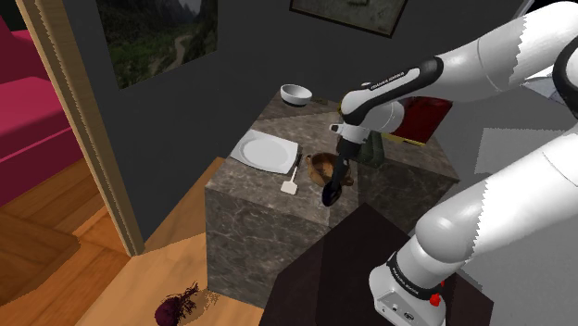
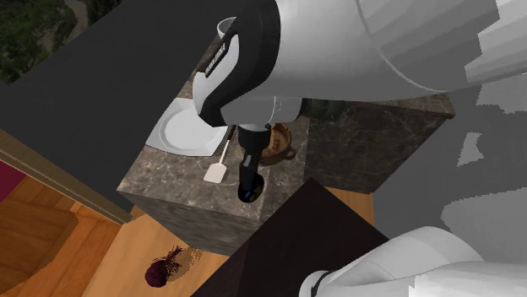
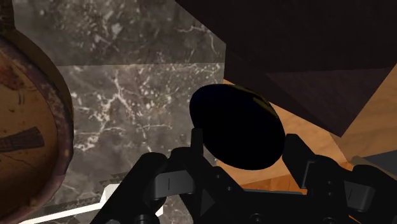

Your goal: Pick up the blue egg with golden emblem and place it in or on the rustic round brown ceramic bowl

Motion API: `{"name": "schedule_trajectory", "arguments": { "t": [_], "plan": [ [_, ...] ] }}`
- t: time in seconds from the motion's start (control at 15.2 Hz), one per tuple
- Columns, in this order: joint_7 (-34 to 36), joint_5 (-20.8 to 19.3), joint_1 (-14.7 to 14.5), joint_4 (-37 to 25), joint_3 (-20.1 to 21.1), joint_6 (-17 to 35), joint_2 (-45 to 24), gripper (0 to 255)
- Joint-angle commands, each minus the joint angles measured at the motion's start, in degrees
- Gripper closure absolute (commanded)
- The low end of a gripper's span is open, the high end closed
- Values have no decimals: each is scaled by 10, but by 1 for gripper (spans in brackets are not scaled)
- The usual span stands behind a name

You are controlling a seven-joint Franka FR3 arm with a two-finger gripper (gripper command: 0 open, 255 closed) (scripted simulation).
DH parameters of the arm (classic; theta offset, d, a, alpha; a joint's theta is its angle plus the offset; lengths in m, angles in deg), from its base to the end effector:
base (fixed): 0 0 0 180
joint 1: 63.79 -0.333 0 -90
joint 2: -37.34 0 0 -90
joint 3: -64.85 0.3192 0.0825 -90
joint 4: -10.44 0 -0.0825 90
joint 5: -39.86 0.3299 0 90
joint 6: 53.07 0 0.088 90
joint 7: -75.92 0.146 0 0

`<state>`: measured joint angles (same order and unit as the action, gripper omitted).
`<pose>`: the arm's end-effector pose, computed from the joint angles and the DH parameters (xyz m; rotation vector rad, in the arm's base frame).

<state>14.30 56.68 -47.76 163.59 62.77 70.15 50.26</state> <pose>0.3180 -0.0809 0.2986 -2.6662 -0.7711 0.1136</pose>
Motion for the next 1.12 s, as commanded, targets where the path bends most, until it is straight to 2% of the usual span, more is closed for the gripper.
{"name": "schedule_trajectory", "arguments": {
  "t": [0.0,0.33,1.06],
  "plan": [
    [6,-4,1,-4,0,-18,14,255],
    [19,-13,4,-18,0,-60,44,255],
    [-42,-36,41,-271,-46,-121,-165,255]
  ]
}}
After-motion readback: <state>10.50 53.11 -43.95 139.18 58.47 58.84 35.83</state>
